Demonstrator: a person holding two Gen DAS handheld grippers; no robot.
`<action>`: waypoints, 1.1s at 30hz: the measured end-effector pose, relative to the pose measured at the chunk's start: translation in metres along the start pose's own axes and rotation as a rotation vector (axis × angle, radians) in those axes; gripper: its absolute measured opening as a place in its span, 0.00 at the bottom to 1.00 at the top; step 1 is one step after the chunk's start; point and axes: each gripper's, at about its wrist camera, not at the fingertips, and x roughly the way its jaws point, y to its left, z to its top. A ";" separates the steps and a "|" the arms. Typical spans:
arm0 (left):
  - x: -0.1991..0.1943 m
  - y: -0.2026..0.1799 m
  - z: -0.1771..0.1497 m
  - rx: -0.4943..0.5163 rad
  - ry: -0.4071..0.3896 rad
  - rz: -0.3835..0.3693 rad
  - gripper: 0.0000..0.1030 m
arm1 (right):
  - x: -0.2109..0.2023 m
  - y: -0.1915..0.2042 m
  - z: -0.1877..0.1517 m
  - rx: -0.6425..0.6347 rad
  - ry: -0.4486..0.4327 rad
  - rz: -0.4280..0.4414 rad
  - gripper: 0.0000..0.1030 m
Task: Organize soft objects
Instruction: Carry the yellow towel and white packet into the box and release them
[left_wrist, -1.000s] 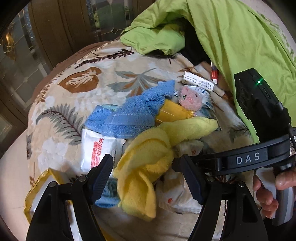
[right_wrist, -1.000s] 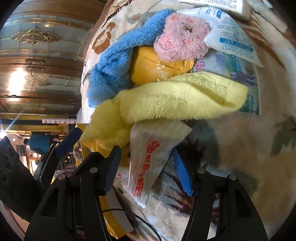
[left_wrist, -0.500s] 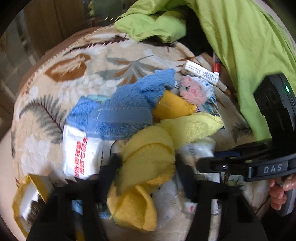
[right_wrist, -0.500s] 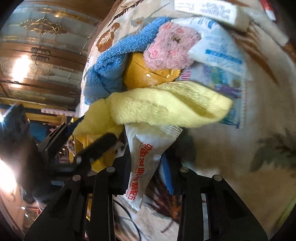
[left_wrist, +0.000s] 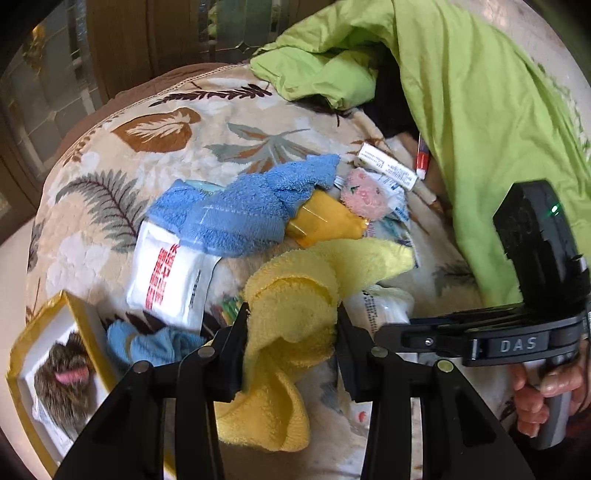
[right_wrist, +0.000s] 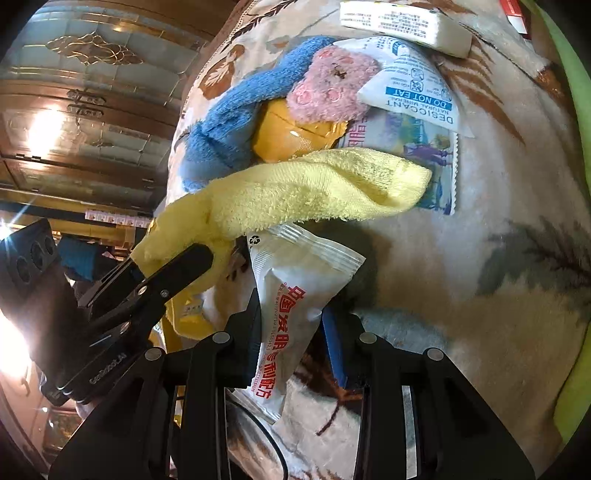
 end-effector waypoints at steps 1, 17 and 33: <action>-0.004 0.001 -0.001 -0.015 -0.006 -0.005 0.40 | -0.001 0.001 0.000 -0.001 0.000 0.002 0.29; -0.108 0.052 -0.050 -0.314 -0.198 0.019 0.40 | -0.009 0.064 -0.008 -0.120 0.004 0.074 0.29; -0.152 0.128 -0.145 -0.649 -0.279 0.320 0.41 | 0.066 0.189 -0.035 -0.408 0.126 0.037 0.29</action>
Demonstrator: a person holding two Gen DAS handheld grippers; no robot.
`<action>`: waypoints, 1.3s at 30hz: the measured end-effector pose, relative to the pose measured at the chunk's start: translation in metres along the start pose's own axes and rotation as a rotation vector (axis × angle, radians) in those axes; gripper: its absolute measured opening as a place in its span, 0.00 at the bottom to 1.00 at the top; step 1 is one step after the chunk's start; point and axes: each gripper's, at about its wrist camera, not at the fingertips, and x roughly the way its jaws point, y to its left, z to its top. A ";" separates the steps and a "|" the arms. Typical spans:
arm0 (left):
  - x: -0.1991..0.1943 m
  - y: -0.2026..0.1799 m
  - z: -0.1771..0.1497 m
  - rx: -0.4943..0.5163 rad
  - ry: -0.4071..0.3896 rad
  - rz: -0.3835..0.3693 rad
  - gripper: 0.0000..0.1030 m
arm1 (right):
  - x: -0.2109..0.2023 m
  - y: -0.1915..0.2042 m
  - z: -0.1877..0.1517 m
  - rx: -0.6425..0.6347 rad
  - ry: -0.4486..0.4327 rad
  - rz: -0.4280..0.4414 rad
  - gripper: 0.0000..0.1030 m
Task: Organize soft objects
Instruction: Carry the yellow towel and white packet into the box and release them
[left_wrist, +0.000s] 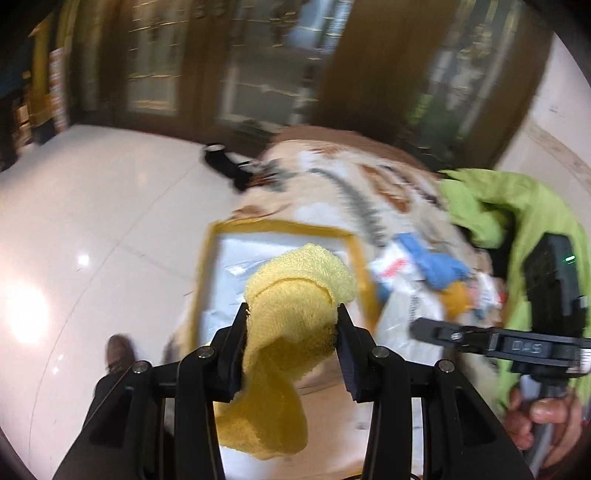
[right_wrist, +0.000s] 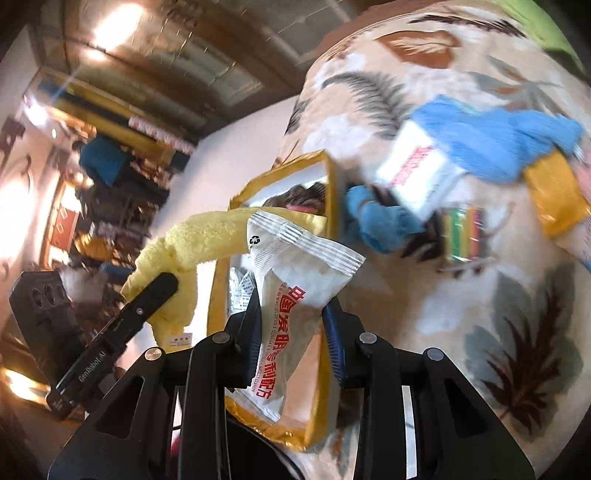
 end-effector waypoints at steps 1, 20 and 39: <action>0.005 0.005 -0.004 -0.020 0.018 0.017 0.41 | 0.008 0.006 0.002 -0.023 0.015 -0.014 0.29; 0.056 0.027 -0.034 -0.118 0.132 0.054 0.50 | 0.078 0.037 0.017 -0.233 0.078 -0.234 0.30; 0.031 0.024 -0.021 -0.129 0.051 0.065 0.64 | 0.061 0.047 0.014 -0.263 0.051 -0.230 0.52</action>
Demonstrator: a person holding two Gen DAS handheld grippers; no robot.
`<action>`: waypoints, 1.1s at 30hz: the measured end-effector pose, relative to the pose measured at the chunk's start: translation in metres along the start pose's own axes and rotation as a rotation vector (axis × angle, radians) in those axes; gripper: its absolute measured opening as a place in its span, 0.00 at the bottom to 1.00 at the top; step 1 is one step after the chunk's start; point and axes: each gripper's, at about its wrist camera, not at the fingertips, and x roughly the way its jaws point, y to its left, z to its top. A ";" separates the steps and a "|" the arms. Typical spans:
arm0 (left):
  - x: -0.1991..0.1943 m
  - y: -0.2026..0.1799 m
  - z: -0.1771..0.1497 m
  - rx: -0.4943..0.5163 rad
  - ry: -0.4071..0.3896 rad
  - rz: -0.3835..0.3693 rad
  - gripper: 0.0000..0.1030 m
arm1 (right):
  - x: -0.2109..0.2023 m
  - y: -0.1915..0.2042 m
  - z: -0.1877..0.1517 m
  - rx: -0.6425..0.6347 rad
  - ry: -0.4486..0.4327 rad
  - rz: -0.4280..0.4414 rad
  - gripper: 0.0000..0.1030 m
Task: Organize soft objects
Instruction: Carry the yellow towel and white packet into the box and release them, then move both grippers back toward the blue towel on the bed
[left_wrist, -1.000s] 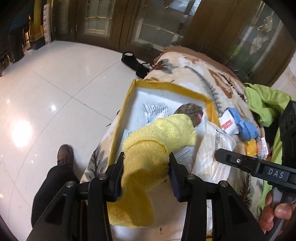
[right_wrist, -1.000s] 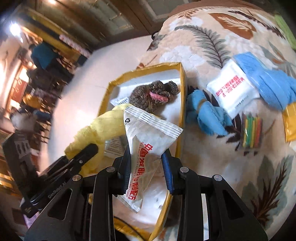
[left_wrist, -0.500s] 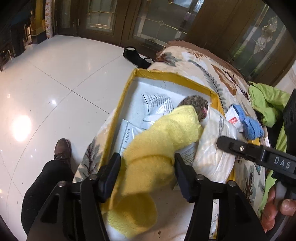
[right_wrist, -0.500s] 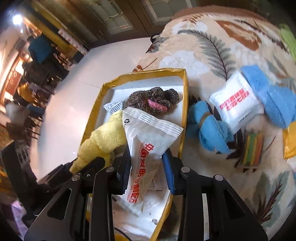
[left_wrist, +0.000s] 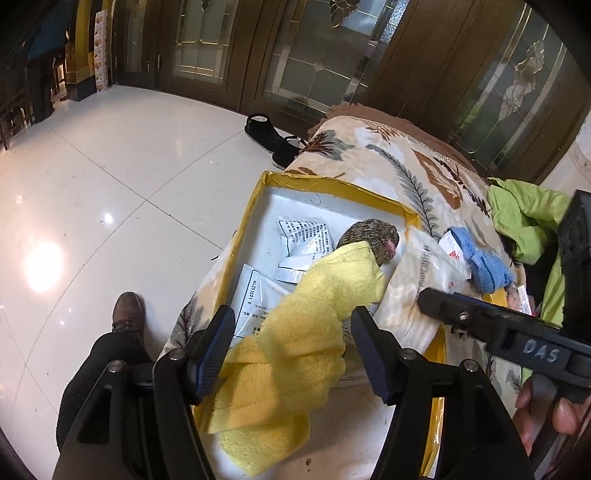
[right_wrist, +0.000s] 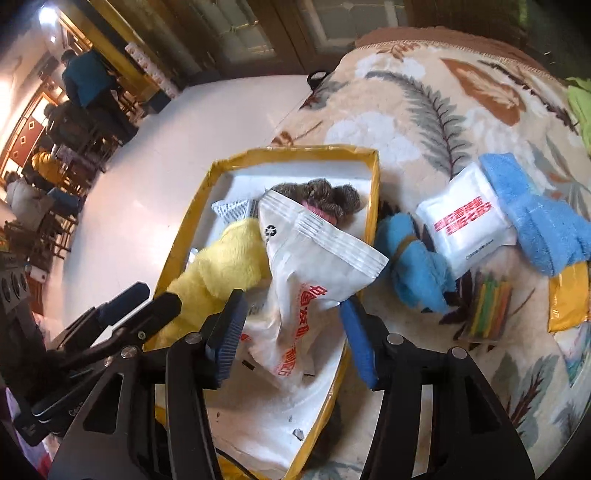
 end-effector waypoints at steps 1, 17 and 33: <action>0.000 0.000 0.000 -0.001 -0.001 -0.002 0.64 | -0.003 -0.001 -0.001 0.008 -0.017 0.006 0.52; -0.007 -0.021 -0.003 0.045 -0.014 -0.022 0.64 | -0.053 -0.056 -0.028 0.203 -0.100 0.107 0.51; -0.016 -0.095 -0.011 0.204 -0.030 -0.050 0.64 | -0.096 -0.126 -0.075 0.377 -0.167 0.114 0.52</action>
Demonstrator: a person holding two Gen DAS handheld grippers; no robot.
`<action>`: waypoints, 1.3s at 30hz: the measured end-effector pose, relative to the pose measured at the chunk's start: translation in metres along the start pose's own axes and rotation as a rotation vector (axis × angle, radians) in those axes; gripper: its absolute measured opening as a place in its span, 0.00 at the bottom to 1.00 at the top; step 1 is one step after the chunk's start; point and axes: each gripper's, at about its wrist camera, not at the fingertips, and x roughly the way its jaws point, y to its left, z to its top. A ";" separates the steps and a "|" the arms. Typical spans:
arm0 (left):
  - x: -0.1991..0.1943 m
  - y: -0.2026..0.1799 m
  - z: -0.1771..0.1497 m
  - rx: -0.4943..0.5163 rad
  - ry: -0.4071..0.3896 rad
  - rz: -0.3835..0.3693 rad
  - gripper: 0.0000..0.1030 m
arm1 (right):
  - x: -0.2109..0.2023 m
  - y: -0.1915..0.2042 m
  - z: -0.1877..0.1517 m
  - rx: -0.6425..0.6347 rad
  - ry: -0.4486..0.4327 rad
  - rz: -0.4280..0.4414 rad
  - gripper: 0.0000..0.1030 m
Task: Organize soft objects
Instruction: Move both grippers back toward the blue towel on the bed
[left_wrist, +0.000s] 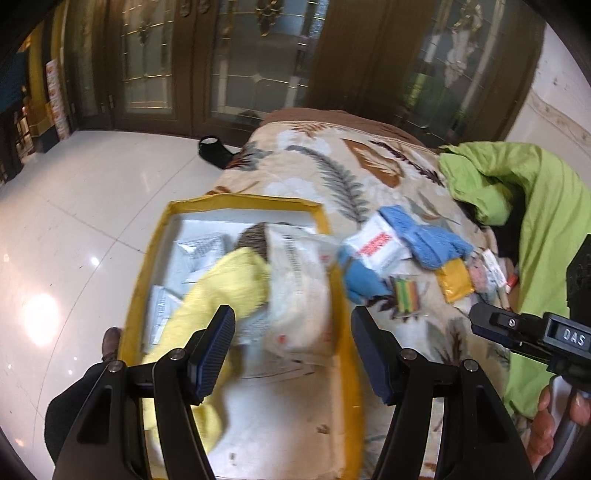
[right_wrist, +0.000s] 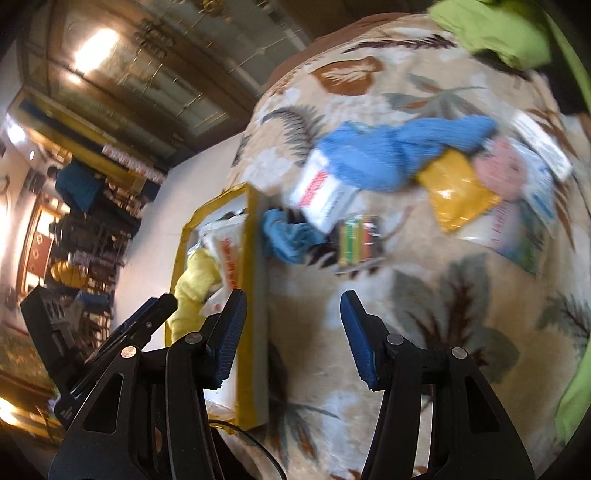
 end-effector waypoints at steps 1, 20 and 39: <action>0.000 -0.005 0.001 0.004 0.003 -0.009 0.64 | -0.003 -0.004 0.001 0.013 -0.005 0.000 0.52; 0.061 -0.111 0.048 0.288 0.082 -0.234 0.64 | -0.056 -0.090 0.028 0.274 -0.152 0.045 0.54; 0.154 -0.189 0.057 0.848 0.183 -0.246 0.63 | -0.058 -0.155 0.071 0.408 -0.194 0.009 0.56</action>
